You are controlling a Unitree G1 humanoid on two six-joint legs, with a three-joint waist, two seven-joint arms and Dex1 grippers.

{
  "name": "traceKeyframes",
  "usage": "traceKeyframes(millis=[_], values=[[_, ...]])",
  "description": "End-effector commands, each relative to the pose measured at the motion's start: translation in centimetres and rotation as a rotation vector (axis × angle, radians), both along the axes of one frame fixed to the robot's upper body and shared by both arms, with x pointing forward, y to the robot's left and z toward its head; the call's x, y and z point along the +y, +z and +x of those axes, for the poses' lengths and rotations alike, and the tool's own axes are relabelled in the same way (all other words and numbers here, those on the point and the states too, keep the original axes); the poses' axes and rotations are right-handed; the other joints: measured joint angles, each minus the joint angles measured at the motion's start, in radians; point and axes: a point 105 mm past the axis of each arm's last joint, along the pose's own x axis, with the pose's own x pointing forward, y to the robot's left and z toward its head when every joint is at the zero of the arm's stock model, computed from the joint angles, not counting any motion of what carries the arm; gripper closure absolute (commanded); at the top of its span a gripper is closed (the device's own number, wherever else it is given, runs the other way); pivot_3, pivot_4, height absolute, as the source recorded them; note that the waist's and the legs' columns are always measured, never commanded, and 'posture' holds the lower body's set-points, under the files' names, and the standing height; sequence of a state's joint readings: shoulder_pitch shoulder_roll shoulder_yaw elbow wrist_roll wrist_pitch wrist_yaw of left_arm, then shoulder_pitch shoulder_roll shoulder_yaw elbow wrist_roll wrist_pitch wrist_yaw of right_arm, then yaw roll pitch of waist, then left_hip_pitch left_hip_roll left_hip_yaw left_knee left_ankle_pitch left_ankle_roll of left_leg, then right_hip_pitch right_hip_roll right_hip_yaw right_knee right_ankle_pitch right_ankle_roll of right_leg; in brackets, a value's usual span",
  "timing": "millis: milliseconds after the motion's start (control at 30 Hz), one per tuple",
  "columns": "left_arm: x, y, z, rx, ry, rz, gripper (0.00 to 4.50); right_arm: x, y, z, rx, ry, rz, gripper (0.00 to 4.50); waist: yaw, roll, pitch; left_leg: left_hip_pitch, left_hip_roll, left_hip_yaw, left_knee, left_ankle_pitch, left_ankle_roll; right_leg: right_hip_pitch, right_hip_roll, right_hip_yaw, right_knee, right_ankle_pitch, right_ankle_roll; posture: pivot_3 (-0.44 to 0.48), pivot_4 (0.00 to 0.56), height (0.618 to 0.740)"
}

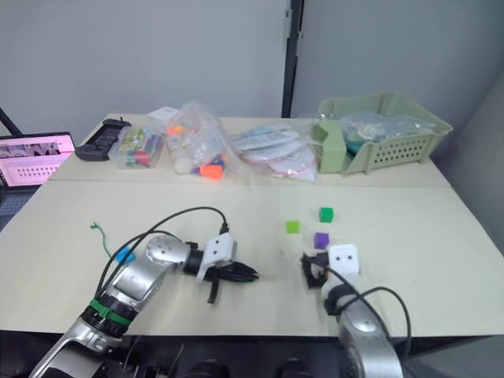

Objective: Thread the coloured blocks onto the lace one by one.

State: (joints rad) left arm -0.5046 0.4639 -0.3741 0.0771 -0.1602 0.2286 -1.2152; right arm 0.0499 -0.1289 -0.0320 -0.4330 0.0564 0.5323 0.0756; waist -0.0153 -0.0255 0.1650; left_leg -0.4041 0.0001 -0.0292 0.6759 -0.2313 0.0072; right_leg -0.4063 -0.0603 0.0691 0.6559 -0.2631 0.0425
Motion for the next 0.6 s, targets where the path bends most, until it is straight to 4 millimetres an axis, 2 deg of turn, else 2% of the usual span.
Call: traceKeyframes(millis=[33, 167, 267, 300, 400, 533, 600], values=[[-0.1, 0.8, -0.1, -0.021, -0.012, -0.023, 4.50, -0.9, 0.8, 1.2, -0.074, -0.065, -0.024, 0.42, 0.000, 0.000, 0.000, 0.000, 0.000, 0.000, 0.000, 0.000, 0.000, 0.000, 0.000, 0.000, 0.000, 0.000, 0.000, 0.000, 0.150, 0.740], [0.0, 0.6, -0.2, -0.019, -0.008, -0.021, 4.50, -1.1, 0.4, 3.0, -0.083, -0.082, -0.005, 0.42, -0.004, 0.000, 0.000, 0.000, 0.000, 0.000, 0.000, 0.000, 0.000, 0.000, 0.000, 0.000, 0.000, 0.000, 0.000, 0.000, 0.150, 0.740], [0.1, 0.6, -0.2, -0.021, -0.003, -0.020, 4.50, -1.1, -0.1, 3.2, -0.079, -0.091, 0.005, 0.42, -0.006, 0.000, 0.000, 0.001, 0.001, 0.000, -0.001, 0.000, 0.000, 0.000, 0.001, 0.000, 0.000, 0.000, 0.000, 0.000, 0.150, 0.740], [0.1, 0.6, -0.2, -0.021, -0.001, -0.020, 4.50, -1.1, -0.2, 3.2, -0.082, -0.098, 0.010, 0.94, -0.006, 0.000, 0.000, 0.001, 0.001, 0.000, -0.002, 0.000, 0.000, 0.000, 0.001, 0.000, 0.001, 0.000, 0.000, 0.000, 0.150, 0.740], [0.3, 0.6, -0.2, -0.022, 0.002, -0.016, 4.50, -0.3, -0.1, 2.9, -0.096, -0.066, 0.019, 1.94, -0.004, 0.000, 0.000, 0.000, 0.000, -0.001, -0.002, 0.000, 0.000, 0.000, 0.000, 0.000, 0.000, 0.000, 0.000, 0.000, 0.150, 0.740], [0.4, 0.5, -0.2, -0.023, 0.003, -0.016, 4.50, -0.2, -0.2, 2.7, -0.096, -0.077, 0.032, 3.23, -0.005, 0.000, 0.000, 0.001, 0.001, -0.001, -0.001, 0.000, 0.000, 0.000, 0.000, 0.000, 0.000, 0.000, 0.000, 0.000, 0.150, 0.740], [0.4, 0.5, -0.1, -0.024, 0.005, -0.017, 4.50, 0.0, 0.4, 2.5, -0.118, -0.076, 0.048, 3.33, -0.005, 0.000, 0.000, 0.001, 0.001, -0.001, -0.002, 0.000, 0.000, 0.000, 0.000, 0.000, 0.000, 0.000, 0.000, 0.000, 0.150, 0.740]])
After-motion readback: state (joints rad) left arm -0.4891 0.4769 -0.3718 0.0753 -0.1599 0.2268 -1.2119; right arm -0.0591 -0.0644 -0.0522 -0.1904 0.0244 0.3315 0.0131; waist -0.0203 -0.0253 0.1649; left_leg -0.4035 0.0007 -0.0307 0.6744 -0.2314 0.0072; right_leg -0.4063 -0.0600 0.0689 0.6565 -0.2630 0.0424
